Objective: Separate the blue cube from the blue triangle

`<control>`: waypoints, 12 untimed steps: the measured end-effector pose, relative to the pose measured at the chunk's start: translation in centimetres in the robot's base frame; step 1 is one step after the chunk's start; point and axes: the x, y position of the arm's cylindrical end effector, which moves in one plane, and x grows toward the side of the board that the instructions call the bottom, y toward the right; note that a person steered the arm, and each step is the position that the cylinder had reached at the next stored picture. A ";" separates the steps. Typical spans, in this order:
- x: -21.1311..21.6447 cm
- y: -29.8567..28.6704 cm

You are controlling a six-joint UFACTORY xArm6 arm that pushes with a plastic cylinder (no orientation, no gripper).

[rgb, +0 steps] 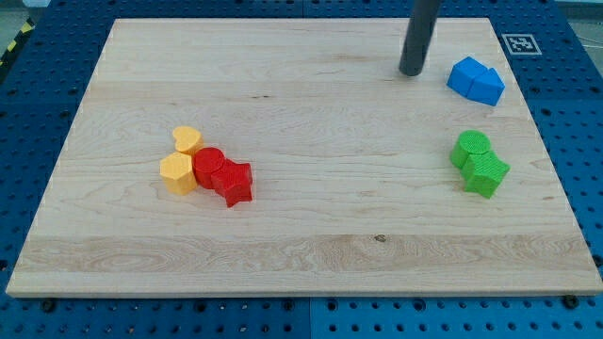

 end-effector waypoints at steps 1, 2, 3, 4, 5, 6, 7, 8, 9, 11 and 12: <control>-1.8 3.2; -4.3 5.8; -7.1 7.5; -7.8 7.8; -7.8 7.8; -7.4 7.8; -5.8 7.8; -3.4 7.6; -0.8 7.0; 3.8 5.7; 6.0 5.0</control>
